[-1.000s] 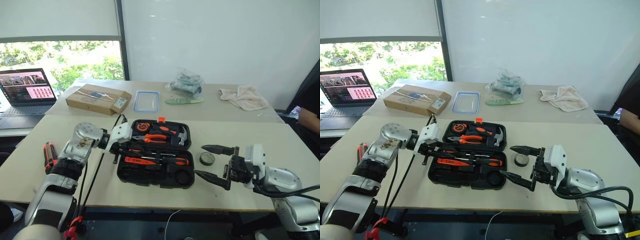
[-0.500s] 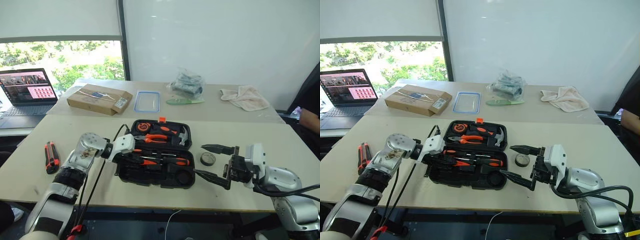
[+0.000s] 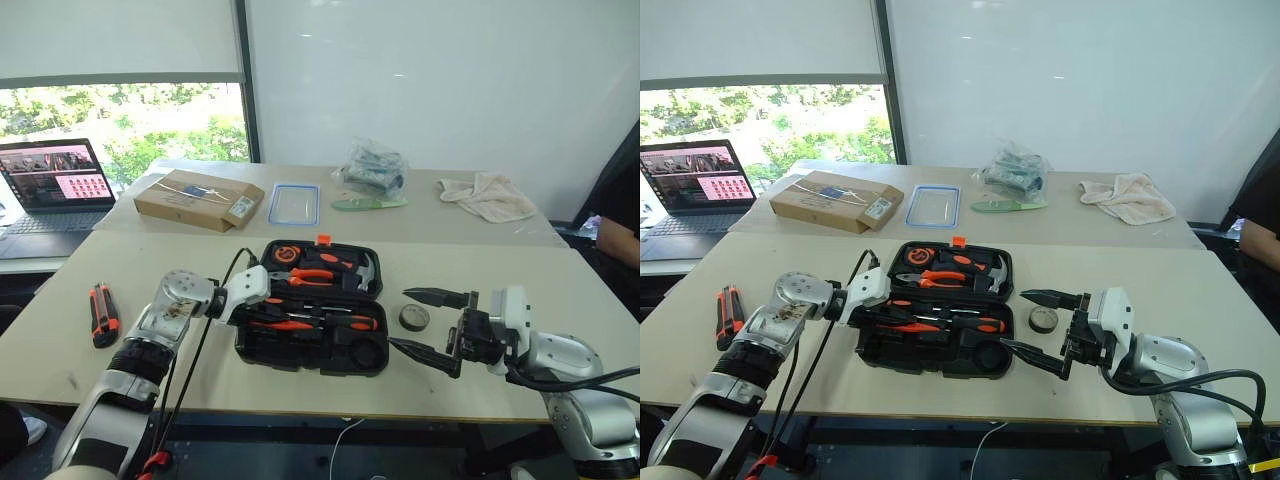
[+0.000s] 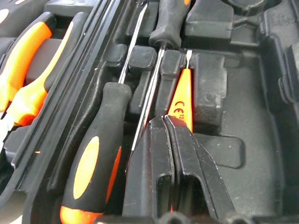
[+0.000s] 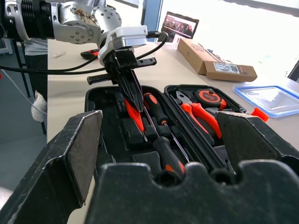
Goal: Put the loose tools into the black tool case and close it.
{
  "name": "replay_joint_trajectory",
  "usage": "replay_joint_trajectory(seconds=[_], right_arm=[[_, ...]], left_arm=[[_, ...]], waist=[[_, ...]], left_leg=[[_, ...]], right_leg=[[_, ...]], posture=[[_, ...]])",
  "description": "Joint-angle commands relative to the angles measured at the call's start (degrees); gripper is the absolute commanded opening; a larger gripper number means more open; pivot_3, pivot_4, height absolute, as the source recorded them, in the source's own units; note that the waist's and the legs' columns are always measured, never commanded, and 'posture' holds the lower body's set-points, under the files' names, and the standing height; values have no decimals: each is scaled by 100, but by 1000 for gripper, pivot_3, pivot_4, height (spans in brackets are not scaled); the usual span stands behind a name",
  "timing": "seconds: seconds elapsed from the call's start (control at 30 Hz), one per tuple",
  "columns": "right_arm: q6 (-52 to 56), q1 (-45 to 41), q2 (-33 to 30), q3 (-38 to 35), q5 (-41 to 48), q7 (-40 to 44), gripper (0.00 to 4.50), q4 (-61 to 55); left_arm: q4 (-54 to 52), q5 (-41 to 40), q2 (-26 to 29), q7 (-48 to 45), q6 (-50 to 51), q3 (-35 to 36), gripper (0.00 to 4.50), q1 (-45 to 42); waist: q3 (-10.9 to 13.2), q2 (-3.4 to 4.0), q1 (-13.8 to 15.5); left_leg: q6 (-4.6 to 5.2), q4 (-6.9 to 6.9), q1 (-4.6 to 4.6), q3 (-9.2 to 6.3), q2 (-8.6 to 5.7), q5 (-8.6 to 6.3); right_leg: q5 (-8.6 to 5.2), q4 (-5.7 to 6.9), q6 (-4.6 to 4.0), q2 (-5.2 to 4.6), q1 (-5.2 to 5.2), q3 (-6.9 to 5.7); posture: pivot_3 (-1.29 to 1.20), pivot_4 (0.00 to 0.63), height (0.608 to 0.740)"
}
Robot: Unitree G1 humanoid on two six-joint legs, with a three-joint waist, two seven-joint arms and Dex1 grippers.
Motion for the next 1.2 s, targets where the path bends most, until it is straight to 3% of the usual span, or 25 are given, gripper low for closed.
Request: replay_joint_trajectory(seconds=[0.03,0.17,0.3,0.4,0.53,0.63,0.77,0.93,1.03,1.2], right_arm=[[-107,-37,-16,-102,45,9,4500,-75],[-126,-60,4,-92,33,0,4500,-55],[-141,-55,91,-161,115,-66,4500,-45],[-61,-21,168,-207,237,-111,4500,-56],[-158,15,261,-104,220,-48,4500,-21],[-265,-37,345,-26,199,34,4500,11],[-387,-127,446,67,144,95,4500,9],[-433,-218,493,186,112,119,4500,-17],[-396,-309,477,224,122,143,4500,30],[-339,-434,455,284,121,202,4500,114]], left_arm=[[-13,52,147,-210,-176,-76,93,91],[-151,-119,145,-72,-94,132,93,228],[-518,-991,211,292,-77,1166,93,651],[-1212,-1730,322,703,129,2217,763,1526],[-2256,-2083,311,1434,77,3586,2110,3470],[-2874,-2325,-63,2306,225,4676,3119,4794],[-3029,-2679,-768,3571,171,5922,4448,5752],[-3216,-3009,-1281,4382,294,6434,4448,6206],[-3466,-3185,-1109,4808,849,6141,4448,5867],[-3436,-3115,-258,5939,2504,5624,4448,4754]], waist=[[0,0,-3],[0,0,-2],[0,0,-30],[0,0,-67],[-2,3,-162],[-1,2,-152],[-1,-4,-34],[-4,-8,26],[-6,-12,77],[-18,-31,66]], left_leg=[[0,0,-1,1,0,0],[0,-1,0,1,0,0],[0,0,-3,1,4,0],[-6,-1,-14,0,14,3],[-24,-21,-4,4,16,13],[-24,-35,4,11,17,12],[9,-33,3,2,11,-10],[3,-31,27,3,9,-6],[2,-28,27,-1,4,-1],[-14,-31,32,-7,7,11]], right_leg=[[0,-1,0,0,0,0],[0,-3,0,0,0,1],[0,0,0,0,-5,2],[0,5,-1,-2,-20,2],[1,0,-1,-13,-19,8],[0,-11,1,-21,-18,11],[-1,-12,2,-37,-9,-6],[-8,-13,-17,-48,6,-9],[-13,-8,-26,-50,9,-13],[6,0,-13,-31,15,-12]], posture=[[0,150,740],[0,150,740],[0,150,740],[0,150,740],[0,150,740],[0,150,740],[0,150,740],[0,150,740],[0,150,740],[0,150,740]])
